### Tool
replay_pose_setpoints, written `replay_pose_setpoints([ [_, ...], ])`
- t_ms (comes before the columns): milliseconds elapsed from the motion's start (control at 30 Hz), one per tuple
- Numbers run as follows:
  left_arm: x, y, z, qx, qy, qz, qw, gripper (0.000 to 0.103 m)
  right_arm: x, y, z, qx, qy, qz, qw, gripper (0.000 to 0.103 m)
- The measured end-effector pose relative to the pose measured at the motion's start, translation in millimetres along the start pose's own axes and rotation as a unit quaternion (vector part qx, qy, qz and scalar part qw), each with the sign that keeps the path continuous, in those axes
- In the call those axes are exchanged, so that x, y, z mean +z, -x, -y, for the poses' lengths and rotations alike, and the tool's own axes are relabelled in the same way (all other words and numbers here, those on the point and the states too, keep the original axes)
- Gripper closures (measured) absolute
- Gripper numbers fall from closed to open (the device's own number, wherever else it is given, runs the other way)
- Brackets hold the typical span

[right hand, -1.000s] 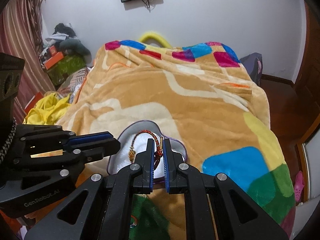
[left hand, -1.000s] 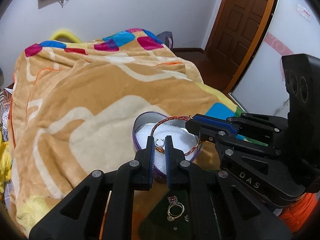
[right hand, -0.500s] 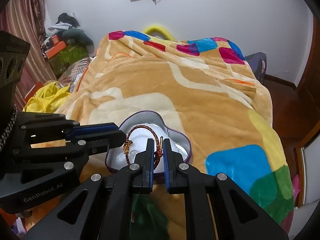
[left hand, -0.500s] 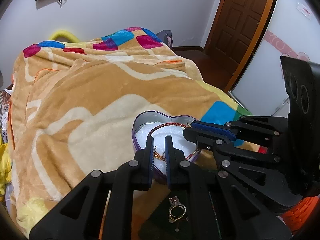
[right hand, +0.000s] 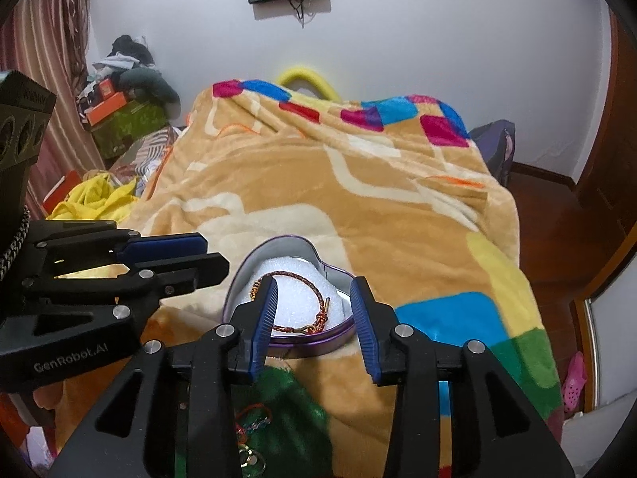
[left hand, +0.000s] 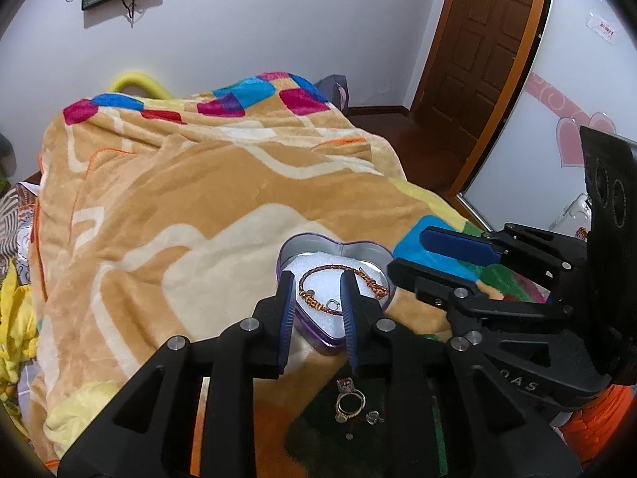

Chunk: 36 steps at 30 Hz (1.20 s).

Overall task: Organize jewelry
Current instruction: 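Open both tools to drop the ring and bracelet into the tin, then lift away, then grasp a gold ring with the right tool while the left tool grasps a small silver earring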

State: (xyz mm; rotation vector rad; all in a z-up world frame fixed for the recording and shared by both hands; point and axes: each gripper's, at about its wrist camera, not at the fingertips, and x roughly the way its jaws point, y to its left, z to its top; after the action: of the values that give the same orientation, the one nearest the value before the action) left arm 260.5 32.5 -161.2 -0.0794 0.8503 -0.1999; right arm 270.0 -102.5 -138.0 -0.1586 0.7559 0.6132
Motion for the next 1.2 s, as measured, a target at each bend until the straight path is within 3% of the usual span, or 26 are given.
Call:
replay_pose_setpoints([
  [133,0,19,4,0.009,-0.007,0.017,0.9998,0.072,2,17,-4,-0.006,0.003,0.016,1.000,0.068],
  [433,-9,57,11,0.015,-0.012,0.042,0.9989,0.067,-1,54,-11,-0.015,-0.001,0.049,0.999,0.068],
  [633,-21,68,10,0.019,-0.008,0.038,0.9990,0.065,-10,65,-16,-0.017,-0.002,0.050,0.999,0.068],
  [867,-45,66,7,0.023,-0.002,0.013,0.9997,0.065,-31,66,-16,-0.012,-0.015,0.032,0.999,0.068],
  [1200,-83,40,-1,0.019,0.005,-0.045,0.9988,0.065,-77,35,-15,0.012,-0.042,-0.044,0.998,0.068],
])
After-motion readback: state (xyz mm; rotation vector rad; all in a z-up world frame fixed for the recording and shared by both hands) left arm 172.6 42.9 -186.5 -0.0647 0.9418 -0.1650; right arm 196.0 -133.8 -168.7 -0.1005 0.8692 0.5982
